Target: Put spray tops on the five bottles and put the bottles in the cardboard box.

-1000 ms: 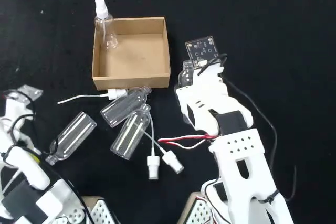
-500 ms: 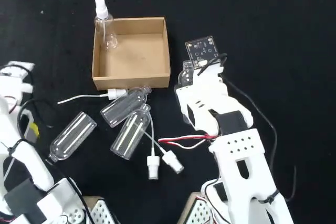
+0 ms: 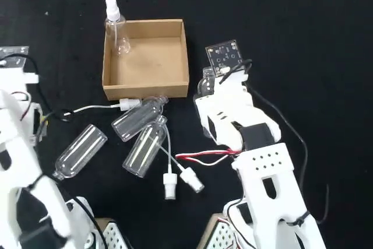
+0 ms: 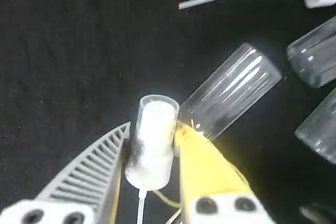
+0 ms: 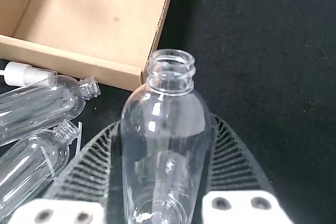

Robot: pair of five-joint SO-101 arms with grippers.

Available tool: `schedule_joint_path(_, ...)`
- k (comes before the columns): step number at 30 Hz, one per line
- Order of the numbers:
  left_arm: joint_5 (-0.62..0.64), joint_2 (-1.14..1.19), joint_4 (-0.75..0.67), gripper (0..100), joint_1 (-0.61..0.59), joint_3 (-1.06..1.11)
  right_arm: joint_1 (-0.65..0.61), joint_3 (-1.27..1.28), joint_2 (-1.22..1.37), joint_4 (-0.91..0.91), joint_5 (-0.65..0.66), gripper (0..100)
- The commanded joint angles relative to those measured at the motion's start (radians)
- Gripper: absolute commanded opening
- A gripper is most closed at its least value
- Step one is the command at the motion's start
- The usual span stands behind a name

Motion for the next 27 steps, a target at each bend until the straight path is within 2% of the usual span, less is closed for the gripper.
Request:
schedule_joint_path(1,0.101,-0.08,-0.038,3,0.05,-0.053,0.02,-0.008,-0.036,-0.029,0.009,9.3)
schedule_joint_path(15,0.327,-0.081,-0.167,3,0.054,-0.062,0.02,-0.007,-0.036,-0.029,0.009,9.3)
schedule_joint_path(27,0.514,-0.083,-0.176,3,0.176,-0.134,0.018,-0.007,-0.036,-0.029,0.009,9.3)
